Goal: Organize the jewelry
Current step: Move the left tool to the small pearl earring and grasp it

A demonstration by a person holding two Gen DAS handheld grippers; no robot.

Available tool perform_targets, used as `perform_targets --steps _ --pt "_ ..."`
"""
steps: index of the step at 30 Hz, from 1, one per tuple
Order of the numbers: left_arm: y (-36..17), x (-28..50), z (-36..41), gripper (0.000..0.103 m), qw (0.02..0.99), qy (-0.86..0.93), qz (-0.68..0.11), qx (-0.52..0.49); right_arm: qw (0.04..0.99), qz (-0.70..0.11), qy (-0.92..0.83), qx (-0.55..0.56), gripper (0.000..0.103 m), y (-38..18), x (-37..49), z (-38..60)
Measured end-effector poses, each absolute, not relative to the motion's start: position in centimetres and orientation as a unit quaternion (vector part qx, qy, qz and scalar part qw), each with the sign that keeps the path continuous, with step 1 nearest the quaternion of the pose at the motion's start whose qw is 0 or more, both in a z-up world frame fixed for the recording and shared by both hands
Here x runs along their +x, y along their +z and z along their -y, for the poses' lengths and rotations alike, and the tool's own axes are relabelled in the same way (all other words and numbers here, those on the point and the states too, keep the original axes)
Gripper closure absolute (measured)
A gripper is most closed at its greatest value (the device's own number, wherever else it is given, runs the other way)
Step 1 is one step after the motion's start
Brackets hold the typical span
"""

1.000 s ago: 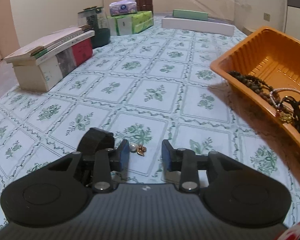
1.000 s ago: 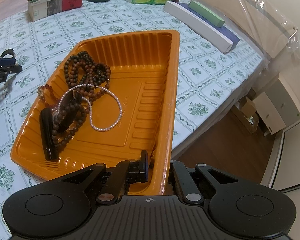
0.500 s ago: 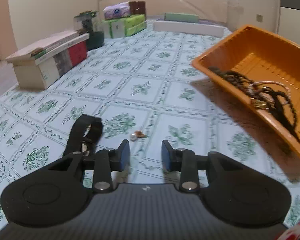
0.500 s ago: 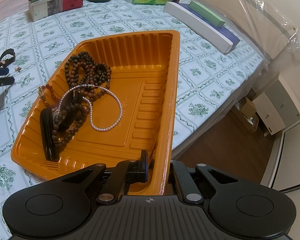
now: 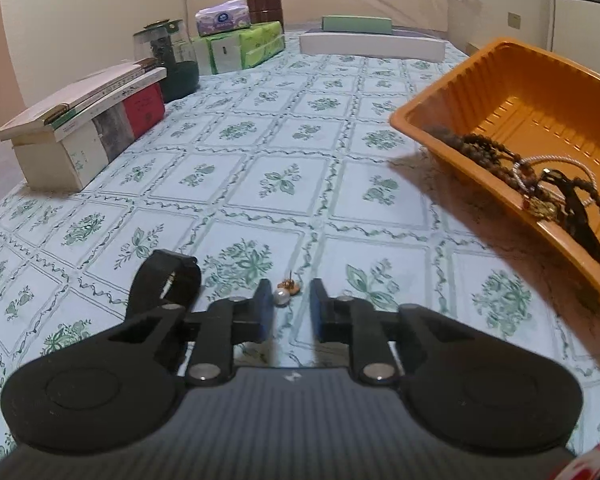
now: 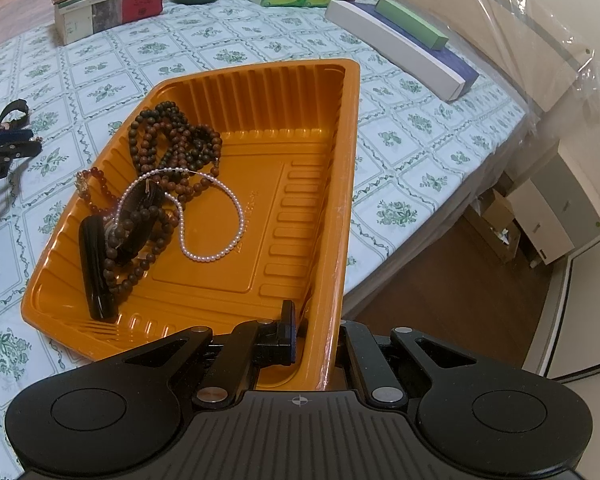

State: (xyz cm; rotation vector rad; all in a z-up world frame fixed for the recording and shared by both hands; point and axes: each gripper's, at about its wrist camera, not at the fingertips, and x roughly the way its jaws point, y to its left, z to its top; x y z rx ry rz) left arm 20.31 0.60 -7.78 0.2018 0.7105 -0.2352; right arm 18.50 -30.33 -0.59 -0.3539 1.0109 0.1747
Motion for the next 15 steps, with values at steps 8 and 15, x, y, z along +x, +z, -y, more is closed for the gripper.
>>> perform_targets --steps 8,15 --pt "-7.7 18.3 -0.1 0.100 0.925 -0.127 -0.344 0.104 0.856 -0.481 0.083 -0.167 0.098 -0.7 18.5 30.3" --pt "-7.9 18.0 -0.4 0.094 0.928 -0.114 -0.336 0.112 0.857 -0.481 0.083 -0.166 0.098 -0.7 18.3 30.4"
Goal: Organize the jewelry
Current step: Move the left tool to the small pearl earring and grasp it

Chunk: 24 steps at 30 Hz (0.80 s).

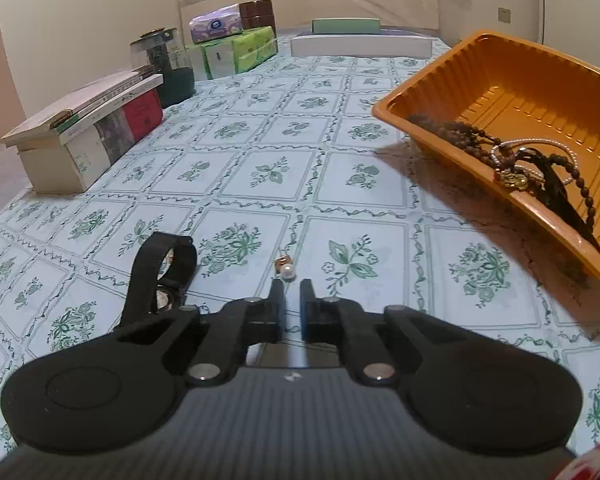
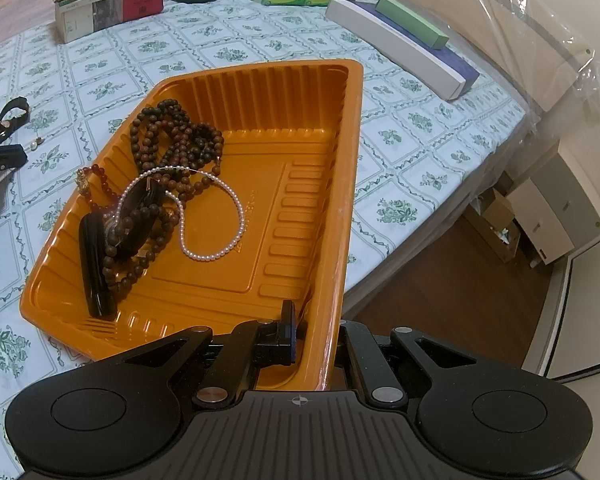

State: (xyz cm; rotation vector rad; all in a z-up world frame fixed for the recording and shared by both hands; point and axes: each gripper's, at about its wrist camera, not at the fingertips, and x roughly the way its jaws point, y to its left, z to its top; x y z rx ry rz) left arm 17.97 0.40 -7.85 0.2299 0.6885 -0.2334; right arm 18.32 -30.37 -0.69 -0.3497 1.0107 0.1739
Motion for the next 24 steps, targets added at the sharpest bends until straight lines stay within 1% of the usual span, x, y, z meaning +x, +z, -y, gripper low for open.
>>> perform_targets --steps 5,21,24 --pt "-8.0 18.4 -0.6 0.090 0.931 -0.108 -0.329 0.119 0.858 -0.480 0.082 -0.164 0.098 -0.8 18.2 30.4" --pt "-8.4 20.8 1.0 0.090 0.929 -0.115 -0.327 0.132 0.869 -0.465 0.053 -0.159 0.099 -0.1 18.3 31.3" --pt "-8.4 20.9 1.3 0.087 0.929 -0.113 -0.326 0.135 0.872 -0.464 0.048 -0.146 0.100 0.0 18.5 31.7"
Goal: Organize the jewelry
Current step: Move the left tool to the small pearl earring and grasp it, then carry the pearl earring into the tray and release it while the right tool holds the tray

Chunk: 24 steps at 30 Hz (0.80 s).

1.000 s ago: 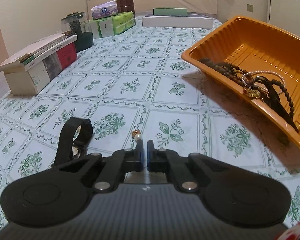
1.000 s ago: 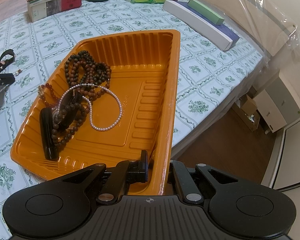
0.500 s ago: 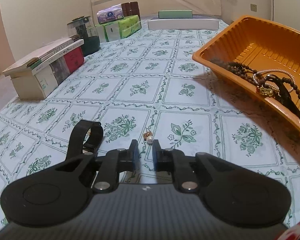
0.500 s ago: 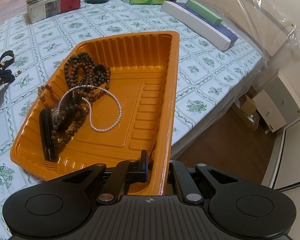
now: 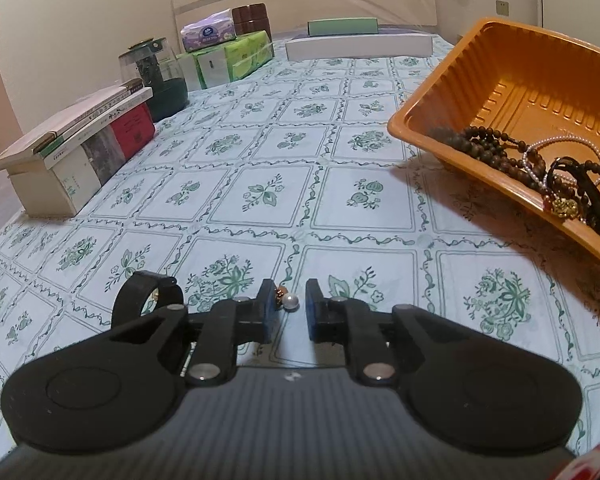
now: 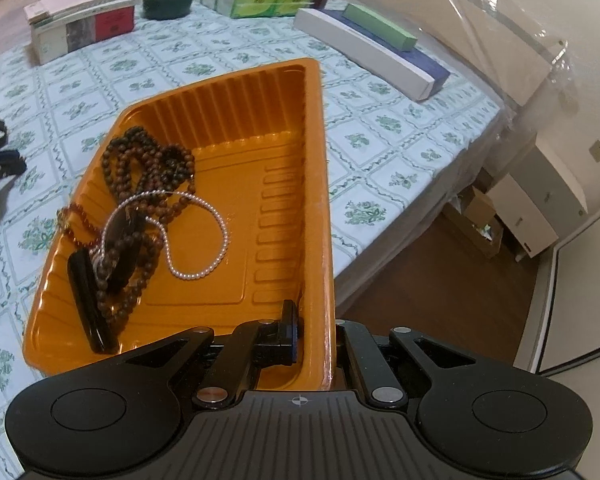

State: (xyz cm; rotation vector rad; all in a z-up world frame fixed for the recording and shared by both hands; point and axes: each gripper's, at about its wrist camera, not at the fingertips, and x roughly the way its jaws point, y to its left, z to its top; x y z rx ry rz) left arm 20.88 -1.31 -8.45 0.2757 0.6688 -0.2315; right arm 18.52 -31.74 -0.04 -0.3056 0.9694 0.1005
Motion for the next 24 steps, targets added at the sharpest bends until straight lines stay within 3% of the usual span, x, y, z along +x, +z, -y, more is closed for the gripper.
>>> perform_targets --steps 3,10,12,14,24 --pt "-8.5 21.0 1.3 0.083 0.930 -0.108 -0.325 0.130 0.875 -0.464 0.043 -0.130 0.100 0.0 18.8 32.2" --pt "-8.7 21.0 1.1 0.083 0.934 -0.107 -0.321 0.117 0.874 -0.464 0.042 -0.134 0.100 0.3 18.7 31.9" --pt "-8.6 21.0 1.0 0.086 0.933 -0.110 -0.323 0.111 0.874 -0.464 0.041 -0.138 0.100 0.3 18.6 31.8" --pt "-8.6 20.8 1.0 0.095 0.932 -0.115 -0.325 0.109 0.874 -0.463 0.041 -0.139 0.100 0.3 18.6 31.8" --pt "-7.8 17.3 1.9 0.096 0.933 -0.131 -0.325 0.086 0.876 -0.459 0.043 -0.141 0.100 0.2 18.3 31.8"
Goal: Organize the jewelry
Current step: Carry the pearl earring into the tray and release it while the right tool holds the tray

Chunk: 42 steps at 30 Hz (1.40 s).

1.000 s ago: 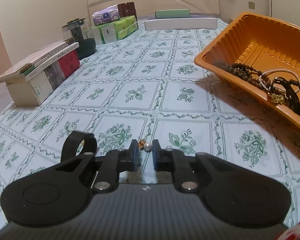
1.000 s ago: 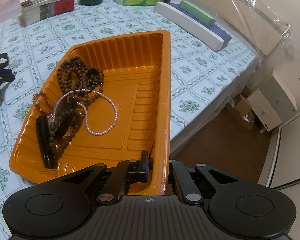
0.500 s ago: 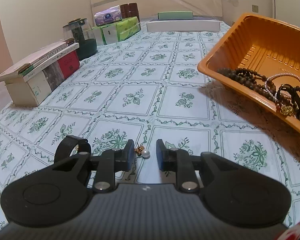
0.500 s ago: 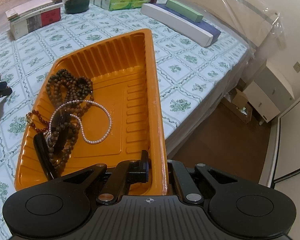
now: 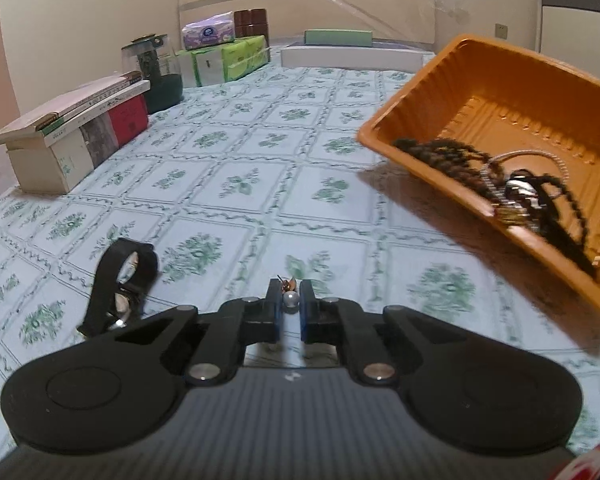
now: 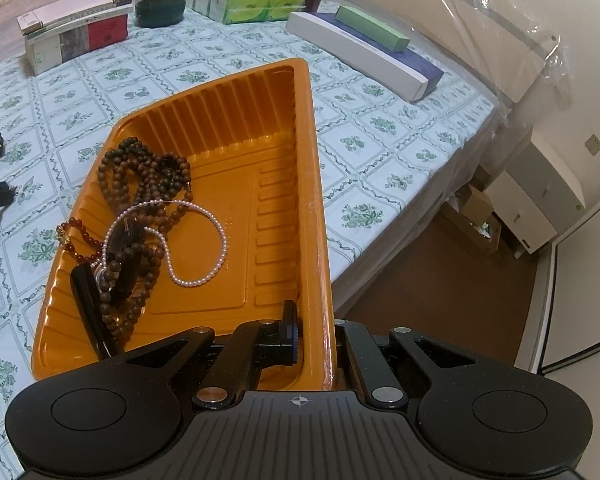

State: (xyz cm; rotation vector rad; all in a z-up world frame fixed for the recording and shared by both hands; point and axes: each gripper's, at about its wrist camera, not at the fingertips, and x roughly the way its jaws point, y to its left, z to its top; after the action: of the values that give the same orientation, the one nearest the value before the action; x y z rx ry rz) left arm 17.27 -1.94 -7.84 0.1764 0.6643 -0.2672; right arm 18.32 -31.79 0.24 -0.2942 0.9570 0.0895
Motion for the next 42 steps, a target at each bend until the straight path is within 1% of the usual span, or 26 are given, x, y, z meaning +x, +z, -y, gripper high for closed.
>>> perform_targets --steps 4,14,23,29,33,36,42 --pt "-6.6 16.4 3.6 0.096 0.932 -0.159 -0.317 0.079 0.876 -0.458 0.043 -0.141 0.100 0.2 18.3 31.8" --pt "-2.9 15.8 10.8 0.096 0.923 -0.258 -0.272 0.085 0.878 -0.455 0.050 -0.142 0.100 0.3 18.2 31.8" --pt "-3.0 15.2 15.5 0.096 0.908 -0.308 -0.263 0.105 0.878 -0.454 0.053 -0.142 0.100 0.3 18.1 31.8" --pt "-2.8 15.0 17.0 0.096 0.903 -0.324 -0.259 0.109 0.878 -0.454 0.053 -0.142 0.100 0.3 18.1 31.8" --pt "-2.9 15.2 17.5 0.095 0.899 -0.329 -0.270 0.106 0.878 -0.455 0.053 -0.142 0.100 0.2 18.1 31.8" --pt "-2.8 15.1 17.1 0.090 0.901 -0.326 -0.269 0.102 0.878 -0.454 0.053 -0.142 0.100 0.2 18.0 31.8" --pt "-2.6 15.2 15.4 0.090 0.908 -0.308 -0.270 0.094 0.878 -0.454 0.054 -0.142 0.100 0.3 18.1 31.8"
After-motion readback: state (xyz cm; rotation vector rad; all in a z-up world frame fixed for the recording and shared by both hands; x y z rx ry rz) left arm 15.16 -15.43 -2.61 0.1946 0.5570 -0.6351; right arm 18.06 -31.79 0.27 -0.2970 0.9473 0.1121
